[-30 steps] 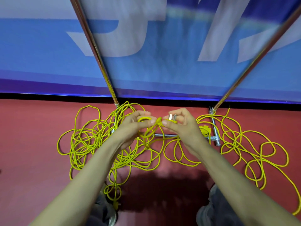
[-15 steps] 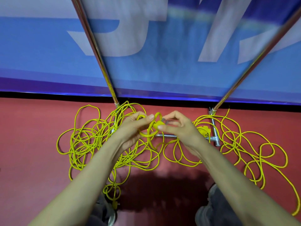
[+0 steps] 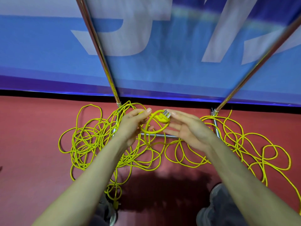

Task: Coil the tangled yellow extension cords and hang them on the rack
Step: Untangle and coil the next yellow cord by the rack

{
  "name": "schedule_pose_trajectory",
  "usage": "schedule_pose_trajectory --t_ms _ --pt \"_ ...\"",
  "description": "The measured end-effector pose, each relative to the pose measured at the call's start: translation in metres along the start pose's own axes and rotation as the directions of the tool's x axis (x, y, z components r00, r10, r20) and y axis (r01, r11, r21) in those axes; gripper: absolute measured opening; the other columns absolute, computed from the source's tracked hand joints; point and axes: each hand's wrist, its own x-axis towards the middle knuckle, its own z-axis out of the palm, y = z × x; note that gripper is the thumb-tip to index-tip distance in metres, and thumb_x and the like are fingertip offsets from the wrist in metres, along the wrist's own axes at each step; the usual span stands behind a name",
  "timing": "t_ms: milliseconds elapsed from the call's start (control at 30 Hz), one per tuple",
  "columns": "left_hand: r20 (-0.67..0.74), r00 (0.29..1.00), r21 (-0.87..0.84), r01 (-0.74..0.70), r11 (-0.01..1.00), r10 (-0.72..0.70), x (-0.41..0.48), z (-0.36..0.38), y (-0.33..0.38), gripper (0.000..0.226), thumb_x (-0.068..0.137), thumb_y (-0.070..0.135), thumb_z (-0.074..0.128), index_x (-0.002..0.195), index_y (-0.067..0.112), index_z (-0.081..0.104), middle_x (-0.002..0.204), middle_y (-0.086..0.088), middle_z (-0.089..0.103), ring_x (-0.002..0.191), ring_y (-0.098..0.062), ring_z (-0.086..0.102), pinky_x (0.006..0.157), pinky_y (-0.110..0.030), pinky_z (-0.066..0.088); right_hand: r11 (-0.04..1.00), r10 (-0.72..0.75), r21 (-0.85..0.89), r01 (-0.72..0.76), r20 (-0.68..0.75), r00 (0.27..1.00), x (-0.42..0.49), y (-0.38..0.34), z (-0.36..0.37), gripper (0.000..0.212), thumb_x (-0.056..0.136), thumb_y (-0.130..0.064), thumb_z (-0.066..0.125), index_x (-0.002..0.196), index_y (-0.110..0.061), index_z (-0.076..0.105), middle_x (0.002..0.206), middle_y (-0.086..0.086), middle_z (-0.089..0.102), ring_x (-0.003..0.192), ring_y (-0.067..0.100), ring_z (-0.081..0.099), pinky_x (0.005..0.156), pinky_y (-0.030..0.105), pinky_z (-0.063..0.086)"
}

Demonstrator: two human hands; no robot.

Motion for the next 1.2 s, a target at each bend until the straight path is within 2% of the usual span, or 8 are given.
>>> schedule_pose_trajectory --t_ms 100,300,467,533,667,867,1033,1200 --pt "0.003 0.999 0.035 -0.033 0.999 0.033 -0.003 0.003 0.002 0.012 0.09 0.016 0.065 0.083 0.008 0.059 0.057 0.003 0.051 0.053 -0.008 0.05 0.054 -0.028 0.058 0.987 -0.036 -0.156 0.03 -0.039 0.999 0.001 0.0 -0.004 0.027 0.082 0.0 0.062 0.104 -0.015 0.063 0.105 0.006 0.066 0.094 0.016 0.066 0.086 0.036 0.054" --pt "-0.109 0.994 0.044 -0.022 0.999 0.026 -0.002 0.007 -0.007 0.02 0.092 0.017 0.063 0.077 0.012 0.053 0.067 -0.005 0.056 0.048 -0.008 0.057 0.055 -0.033 0.056 0.918 -0.229 -0.361 0.161 -0.154 0.961 0.005 0.009 0.001 0.026 0.08 0.01 0.064 0.086 -0.015 0.06 0.078 -0.002 0.053 0.065 0.005 0.059 0.062 0.019 0.055" --pt "-0.298 0.953 -0.113 0.028 0.993 -0.061 0.008 -0.014 0.004 0.022 0.097 0.023 0.056 0.077 0.017 0.051 0.051 0.008 0.049 0.051 -0.005 0.054 0.055 -0.025 0.05 0.905 -0.306 -0.373 0.205 -0.238 0.922 0.005 0.003 -0.007 0.024 0.082 0.011 0.062 0.082 -0.013 0.062 0.078 0.0 0.051 0.073 0.008 0.057 0.077 0.027 0.056" --pt "-0.228 0.965 -0.185 0.085 0.979 -0.127 0.008 -0.017 0.006 0.019 0.098 0.022 0.055 0.079 0.018 0.055 0.052 0.009 0.054 0.059 -0.007 0.057 0.067 -0.028 0.052 0.888 -0.337 -0.416 0.197 -0.296 0.894 0.008 0.002 -0.014 0.025 0.085 0.01 0.057 0.087 -0.014 0.064 0.082 0.0 0.054 0.081 0.012 0.057 0.083 0.028 0.055" --pt "-0.033 0.999 0.031 0.027 0.999 -0.026 0.001 -0.002 -0.001 0.01 0.097 0.02 0.055 0.096 0.017 0.064 0.084 0.0 0.065 0.072 -0.008 0.068 0.073 -0.029 0.053 0.763 -0.401 -0.637 0.112 -0.329 0.855 0.017 0.011 -0.021 0.034 0.087 0.005 0.055 0.117 -0.012 0.058 0.11 0.002 0.057 0.106 0.013 0.052 0.095 0.026 0.043" --pt "0.119 0.992 -0.028 -0.042 0.999 0.045 -0.004 0.009 0.001 0.018 0.099 0.019 0.05 0.108 0.013 0.065 0.086 -0.001 0.062 0.08 -0.01 0.066 0.079 -0.031 0.058 0.555 -0.246 -0.832 0.014 -0.148 0.958 0.021 0.033 -0.02 0.042 0.083 -0.004 0.064 0.123 -0.016 0.056 0.125 0.007 0.053 0.118 0.015 0.049 0.103 0.028 0.037" --pt "0.079 0.995 -0.142 -0.045 0.989 0.056 -0.007 0.011 0.006 0.016 0.097 0.02 0.053 0.098 0.01 0.066 0.078 0.0 0.059 0.075 -0.01 0.064 0.065 -0.025 0.057 0.45 -0.305 -0.874 0.182 0.04 0.951 0.017 0.03 -0.01 0.006 0.089 -0.023 0.064 0.091 -0.028 0.062 0.094 -0.002 0.059 0.093 0.009 0.053 0.089 0.028 0.042" --pt "0.008 0.996 -0.151 -0.087 0.985 0.089 -0.006 0.006 0.009 0.019 0.099 0.023 0.05 0.098 0.012 0.066 0.074 0.003 0.057 0.076 -0.015 0.059 0.067 -0.024 0.058 0.308 -0.231 -0.928 0.211 0.142 0.963 0.01 0.022 -0.015 0.016 0.085 -0.021 0.067 0.083 -0.031 0.054 0.091 -0.004 0.055 0.09 0.012 0.052 0.083 0.026 0.038"
